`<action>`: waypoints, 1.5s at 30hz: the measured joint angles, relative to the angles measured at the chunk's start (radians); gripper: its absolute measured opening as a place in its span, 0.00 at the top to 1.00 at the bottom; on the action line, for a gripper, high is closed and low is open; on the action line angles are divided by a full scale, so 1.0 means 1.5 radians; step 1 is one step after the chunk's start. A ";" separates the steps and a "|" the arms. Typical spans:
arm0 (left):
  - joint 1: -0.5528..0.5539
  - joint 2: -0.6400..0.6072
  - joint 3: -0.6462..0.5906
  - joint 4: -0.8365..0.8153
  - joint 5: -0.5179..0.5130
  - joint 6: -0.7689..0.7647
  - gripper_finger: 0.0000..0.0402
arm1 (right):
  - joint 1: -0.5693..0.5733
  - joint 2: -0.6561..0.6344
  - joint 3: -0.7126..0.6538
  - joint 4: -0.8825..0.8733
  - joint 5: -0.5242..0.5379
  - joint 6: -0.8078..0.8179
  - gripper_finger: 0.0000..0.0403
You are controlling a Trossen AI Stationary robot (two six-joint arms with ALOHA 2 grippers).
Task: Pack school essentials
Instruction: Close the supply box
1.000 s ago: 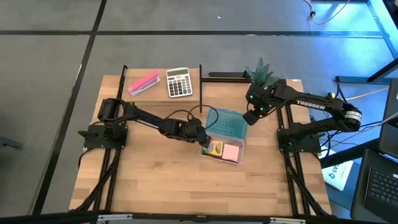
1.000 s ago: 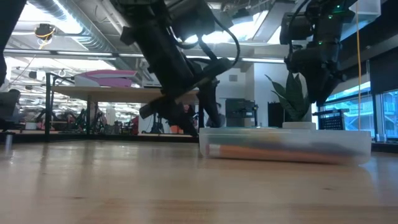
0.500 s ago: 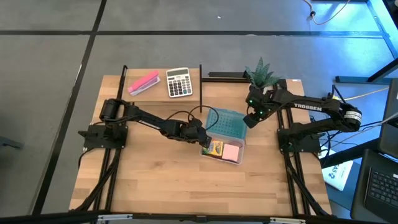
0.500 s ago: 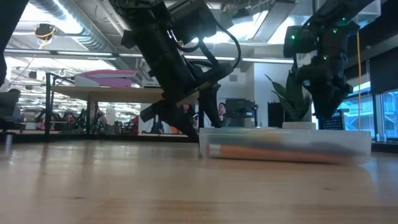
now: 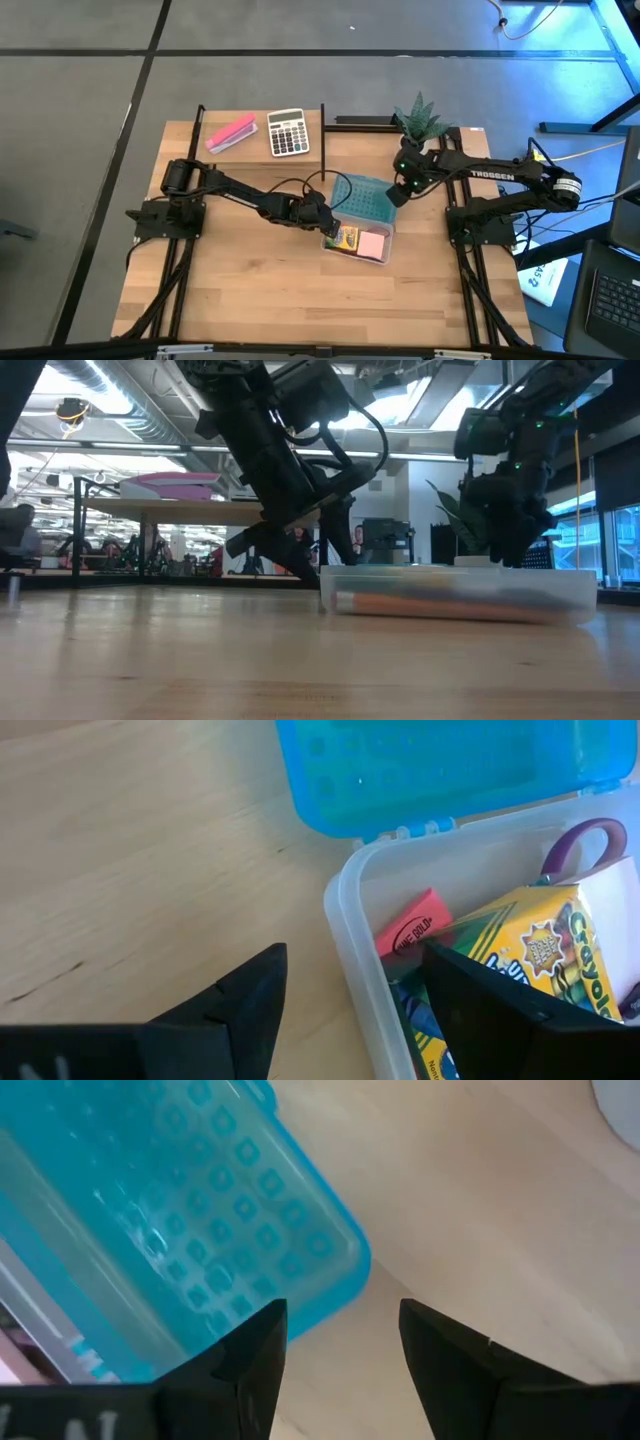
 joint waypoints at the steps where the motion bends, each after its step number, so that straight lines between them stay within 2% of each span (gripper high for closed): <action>1: 0.000 0.000 0.000 0.000 0.000 -0.001 0.44 | 0.000 0.000 0.000 0.009 0.000 0.000 0.51; 29: -0.001 0.000 0.000 -0.002 0.001 -0.002 0.44 | 0.000 0.000 -0.001 0.042 0.001 0.000 0.51; 38: -0.001 0.000 0.000 -0.001 0.001 -0.002 0.52 | 0.000 0.000 -0.001 0.055 0.001 0.000 0.51; 45: -0.001 0.000 0.000 -0.001 0.001 -0.002 0.53 | 0.000 0.000 -0.001 0.067 -0.004 -0.019 0.51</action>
